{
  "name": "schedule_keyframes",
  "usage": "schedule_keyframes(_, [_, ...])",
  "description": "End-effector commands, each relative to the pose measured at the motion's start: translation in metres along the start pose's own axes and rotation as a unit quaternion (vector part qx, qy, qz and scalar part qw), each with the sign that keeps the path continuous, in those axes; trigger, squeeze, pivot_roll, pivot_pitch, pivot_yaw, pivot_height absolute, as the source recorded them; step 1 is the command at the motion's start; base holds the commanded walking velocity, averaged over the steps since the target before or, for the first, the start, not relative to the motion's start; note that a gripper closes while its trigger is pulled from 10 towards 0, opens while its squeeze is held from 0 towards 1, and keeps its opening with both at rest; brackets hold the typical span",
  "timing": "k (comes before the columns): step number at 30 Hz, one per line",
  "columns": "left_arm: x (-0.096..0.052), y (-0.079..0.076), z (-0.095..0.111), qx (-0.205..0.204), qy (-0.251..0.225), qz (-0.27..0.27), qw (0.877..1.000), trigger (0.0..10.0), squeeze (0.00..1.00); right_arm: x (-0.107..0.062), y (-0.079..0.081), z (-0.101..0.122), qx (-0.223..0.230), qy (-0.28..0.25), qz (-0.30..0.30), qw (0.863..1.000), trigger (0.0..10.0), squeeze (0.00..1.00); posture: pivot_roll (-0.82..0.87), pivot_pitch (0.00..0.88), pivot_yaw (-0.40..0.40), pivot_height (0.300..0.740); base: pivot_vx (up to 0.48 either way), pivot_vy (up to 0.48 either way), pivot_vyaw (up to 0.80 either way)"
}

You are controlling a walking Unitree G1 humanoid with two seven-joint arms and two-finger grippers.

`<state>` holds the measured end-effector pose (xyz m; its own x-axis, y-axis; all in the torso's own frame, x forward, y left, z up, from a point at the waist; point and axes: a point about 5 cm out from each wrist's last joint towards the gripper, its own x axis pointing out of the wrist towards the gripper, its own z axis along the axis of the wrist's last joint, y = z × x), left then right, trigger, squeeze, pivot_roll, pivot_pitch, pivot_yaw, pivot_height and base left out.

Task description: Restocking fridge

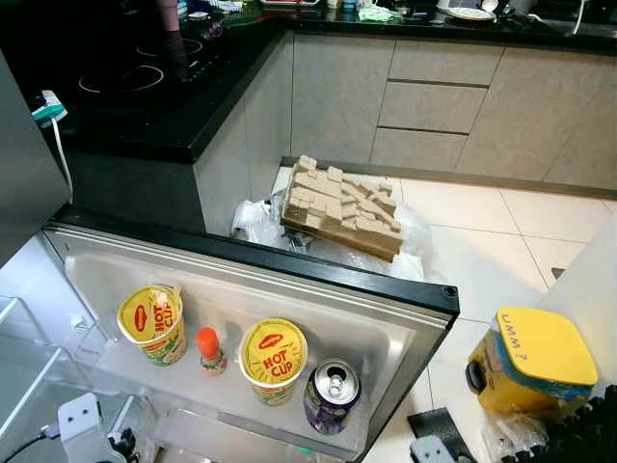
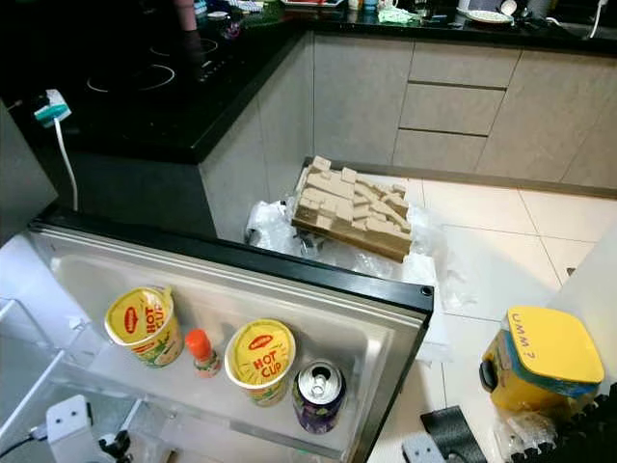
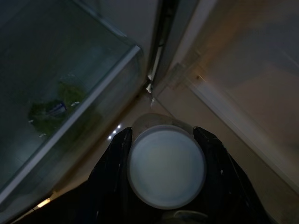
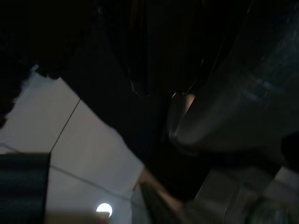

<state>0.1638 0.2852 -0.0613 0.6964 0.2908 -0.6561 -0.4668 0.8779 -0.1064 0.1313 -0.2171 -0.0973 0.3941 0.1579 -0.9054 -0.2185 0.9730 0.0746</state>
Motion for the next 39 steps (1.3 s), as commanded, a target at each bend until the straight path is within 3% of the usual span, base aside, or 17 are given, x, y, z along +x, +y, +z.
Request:
schedule_keyframes(1, [0.001,0.007,0.012,0.002,-0.023,0.002,1.000,10.0,0.00,-0.002,-0.005,-0.002,0.002,0.000,-0.005,1.000,10.0,0.00,-0.06,0.000,0.000,0.740,0.000,0.000,0.00])
schedule_keyframes(7, [-0.002,0.008,-0.002,0.004,0.008,0.001,1.000,10.0,0.00,-0.003,-0.006,-0.004,0.001,0.005,-0.009,1.000,10.0,0.00,-0.05,0.000,-0.001,0.740,0.000,0.000,0.00])
schedule_keyframes(13, [-0.011,0.008,-0.030,0.008,0.062,0.003,0.998,10.0,0.00,-0.002,-0.004,-0.005,0.002,0.006,-0.006,1.000,10.0,0.00,-0.05,0.000,0.001,0.740,0.000,0.000,0.00])
schedule_keyframes(22, [-0.027,0.009,-0.068,0.012,0.132,0.007,0.991,10.0,0.00,-0.002,-0.003,-0.008,0.000,0.011,-0.003,1.000,10.0,0.00,-0.05,0.000,-0.001,0.740,-0.348,0.000,0.00])
schedule_keyframes(34, [-0.032,-0.005,-0.083,0.024,0.161,-0.011,0.987,10.0,0.00,0.000,0.004,-0.010,0.000,0.014,0.002,1.000,10.0,0.00,-0.05,0.000,0.001,0.740,-0.284,0.000,0.00])
schedule_keyframes(39, [-0.031,-0.008,-0.084,0.061,0.171,-0.029,0.983,10.0,0.00,0.000,0.004,-0.010,-0.001,0.015,0.003,1.000,10.0,0.00,-0.05,0.000,0.001,0.740,0.000,0.000,0.00])
